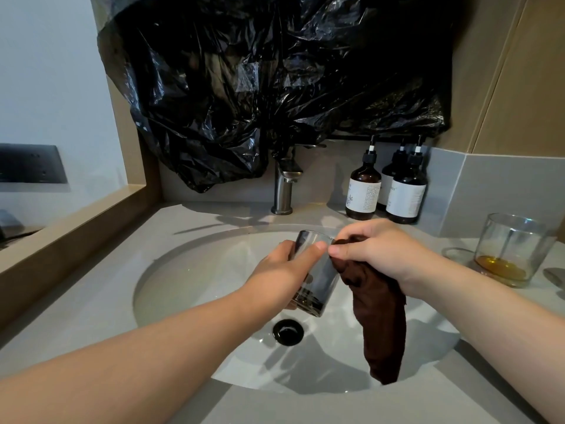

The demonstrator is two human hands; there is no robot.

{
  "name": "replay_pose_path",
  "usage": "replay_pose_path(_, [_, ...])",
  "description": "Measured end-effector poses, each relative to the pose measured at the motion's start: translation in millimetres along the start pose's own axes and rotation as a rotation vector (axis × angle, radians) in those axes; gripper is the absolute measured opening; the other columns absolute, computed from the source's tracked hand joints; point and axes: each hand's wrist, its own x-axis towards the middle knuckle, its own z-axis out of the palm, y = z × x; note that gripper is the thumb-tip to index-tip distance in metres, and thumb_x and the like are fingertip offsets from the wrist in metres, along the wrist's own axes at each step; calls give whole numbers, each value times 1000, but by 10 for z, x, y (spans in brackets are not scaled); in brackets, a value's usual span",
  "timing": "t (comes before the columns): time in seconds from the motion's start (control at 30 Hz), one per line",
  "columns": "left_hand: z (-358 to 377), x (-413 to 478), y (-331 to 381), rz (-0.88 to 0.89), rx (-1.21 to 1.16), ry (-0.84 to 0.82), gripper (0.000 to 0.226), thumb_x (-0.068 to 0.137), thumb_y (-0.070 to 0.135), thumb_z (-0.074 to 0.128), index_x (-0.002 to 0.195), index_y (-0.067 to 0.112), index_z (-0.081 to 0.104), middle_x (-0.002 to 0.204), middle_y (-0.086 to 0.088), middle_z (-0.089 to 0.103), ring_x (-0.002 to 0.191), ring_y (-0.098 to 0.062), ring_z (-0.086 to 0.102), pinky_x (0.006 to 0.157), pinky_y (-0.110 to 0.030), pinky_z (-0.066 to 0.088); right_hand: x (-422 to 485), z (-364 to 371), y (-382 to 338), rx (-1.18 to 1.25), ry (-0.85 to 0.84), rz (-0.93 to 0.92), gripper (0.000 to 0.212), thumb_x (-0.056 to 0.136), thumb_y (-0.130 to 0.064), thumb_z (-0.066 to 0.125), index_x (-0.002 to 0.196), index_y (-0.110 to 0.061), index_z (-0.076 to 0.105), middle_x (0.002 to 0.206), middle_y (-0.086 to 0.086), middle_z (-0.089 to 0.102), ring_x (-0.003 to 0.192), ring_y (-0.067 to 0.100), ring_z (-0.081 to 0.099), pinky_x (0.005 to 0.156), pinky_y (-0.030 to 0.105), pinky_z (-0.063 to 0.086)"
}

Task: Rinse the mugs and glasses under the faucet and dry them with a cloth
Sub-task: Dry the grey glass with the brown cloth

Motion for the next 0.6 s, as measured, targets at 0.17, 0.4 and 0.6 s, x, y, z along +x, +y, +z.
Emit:
replay_pose_path(0.17, [-4,42,6,-155,-156,27,50,85,65,49,112,24,56,99,-10,67,84,-27,69,74,-44,60,14,43,-17,14,114,-12,16,78,-26,74,89,-26,62,92,-3,64,86,13,61,80,26,47])
replay_pose_path(0.4, [9,38,-6,-288,-365,-38,50,87,64,49,103,18,61,95,-14,71,83,-29,70,75,-42,59,-56,77,-69,-175,455,-199,26,70,-37,78,80,-23,58,86,-7,64,76,2,57,62,14,42])
replay_pose_path(0.6, [-68,51,-17,-281,-461,4,51,90,61,44,98,14,65,88,-13,73,83,-27,69,67,-36,56,-118,303,59,-315,167,-365,40,81,-41,64,117,-27,53,132,-20,33,108,-12,38,82,-5,29])
